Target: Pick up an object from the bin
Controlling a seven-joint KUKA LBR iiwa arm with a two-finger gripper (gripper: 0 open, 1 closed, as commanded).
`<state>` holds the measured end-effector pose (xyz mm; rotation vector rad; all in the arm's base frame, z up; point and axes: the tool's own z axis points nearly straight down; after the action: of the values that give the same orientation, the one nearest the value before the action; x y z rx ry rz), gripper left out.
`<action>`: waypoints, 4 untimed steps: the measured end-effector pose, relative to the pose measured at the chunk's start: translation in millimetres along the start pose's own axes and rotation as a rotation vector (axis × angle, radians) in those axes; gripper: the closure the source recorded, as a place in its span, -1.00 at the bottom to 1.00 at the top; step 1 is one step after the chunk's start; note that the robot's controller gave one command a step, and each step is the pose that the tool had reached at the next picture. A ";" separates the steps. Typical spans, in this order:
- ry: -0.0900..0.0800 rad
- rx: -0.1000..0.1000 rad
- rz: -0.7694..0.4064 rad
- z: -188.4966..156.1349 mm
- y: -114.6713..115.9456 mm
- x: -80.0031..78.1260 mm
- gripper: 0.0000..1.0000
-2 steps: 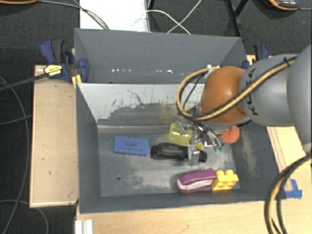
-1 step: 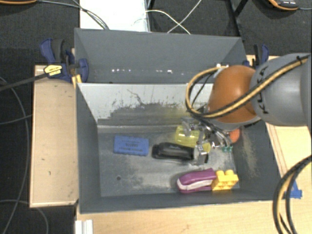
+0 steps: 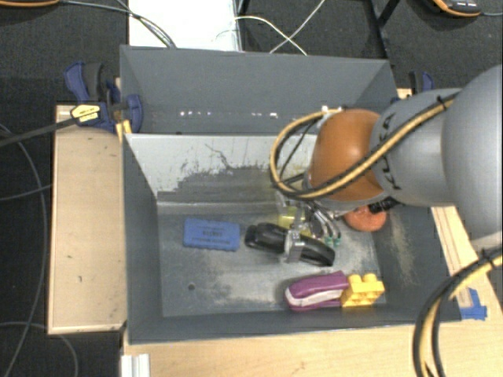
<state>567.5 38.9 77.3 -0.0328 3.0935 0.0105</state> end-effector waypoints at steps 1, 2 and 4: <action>0.004 -0.002 -0.115 -1.7 -18.2 1.9 -1.00; -0.005 -0.002 0.032 4.5 -31.5 15.8 1.00; 0.001 -0.002 0.031 -1.8 -31.4 17.8 1.00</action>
Offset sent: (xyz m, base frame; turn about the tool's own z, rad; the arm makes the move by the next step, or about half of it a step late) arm -0.0168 -0.0327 -0.0073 0.0343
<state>550.4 7.1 78.0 0.0144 3.0946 0.0141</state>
